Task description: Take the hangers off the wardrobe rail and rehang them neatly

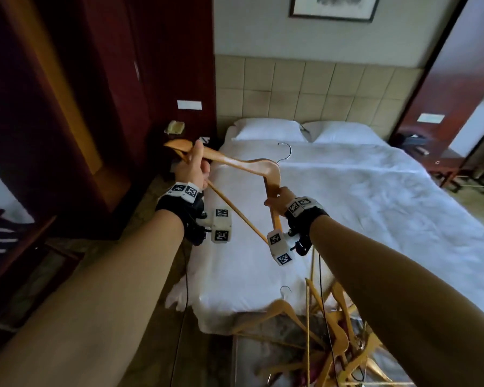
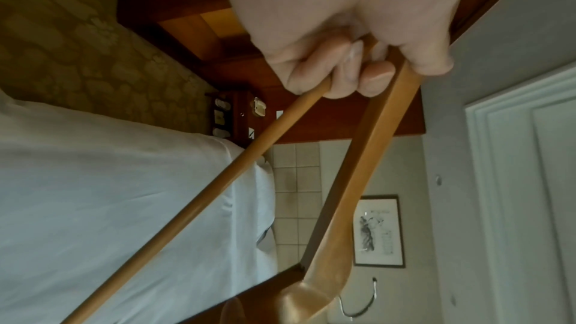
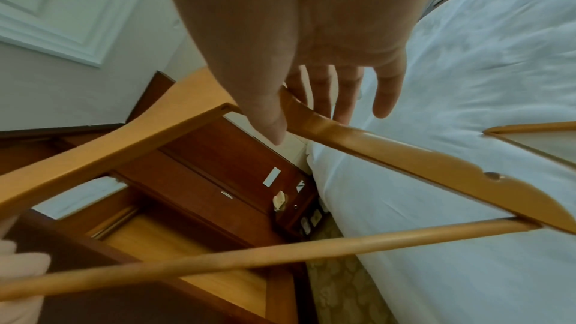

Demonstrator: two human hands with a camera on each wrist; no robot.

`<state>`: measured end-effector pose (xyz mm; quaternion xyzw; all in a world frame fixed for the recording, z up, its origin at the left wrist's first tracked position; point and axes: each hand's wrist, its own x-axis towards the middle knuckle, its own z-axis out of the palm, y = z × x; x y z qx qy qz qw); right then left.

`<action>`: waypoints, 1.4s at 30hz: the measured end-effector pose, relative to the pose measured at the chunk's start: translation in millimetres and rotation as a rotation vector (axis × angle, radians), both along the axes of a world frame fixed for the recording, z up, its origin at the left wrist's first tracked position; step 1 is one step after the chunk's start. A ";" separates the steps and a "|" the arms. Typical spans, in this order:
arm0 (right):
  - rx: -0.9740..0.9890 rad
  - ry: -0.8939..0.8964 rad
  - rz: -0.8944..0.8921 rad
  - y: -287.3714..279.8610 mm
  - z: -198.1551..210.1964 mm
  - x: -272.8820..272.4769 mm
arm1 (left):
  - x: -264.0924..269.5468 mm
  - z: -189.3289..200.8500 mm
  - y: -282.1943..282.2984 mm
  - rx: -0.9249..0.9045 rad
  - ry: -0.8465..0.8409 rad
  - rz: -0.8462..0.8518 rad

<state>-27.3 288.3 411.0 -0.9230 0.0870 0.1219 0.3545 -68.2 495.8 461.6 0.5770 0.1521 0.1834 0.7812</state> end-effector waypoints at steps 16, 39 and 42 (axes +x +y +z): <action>0.534 -0.256 0.173 76.2 120.0 -57.4 | -100.1 109.0 81.3 -0.223 -0.053 0.194; 0.516 -0.355 0.776 201.3 220.3 -240.7 | -309.5 189.6 75.8 0.804 0.217 0.476; 0.481 -0.400 0.881 233.3 236.0 -276.0 | -341.1 202.4 101.0 0.896 0.303 0.485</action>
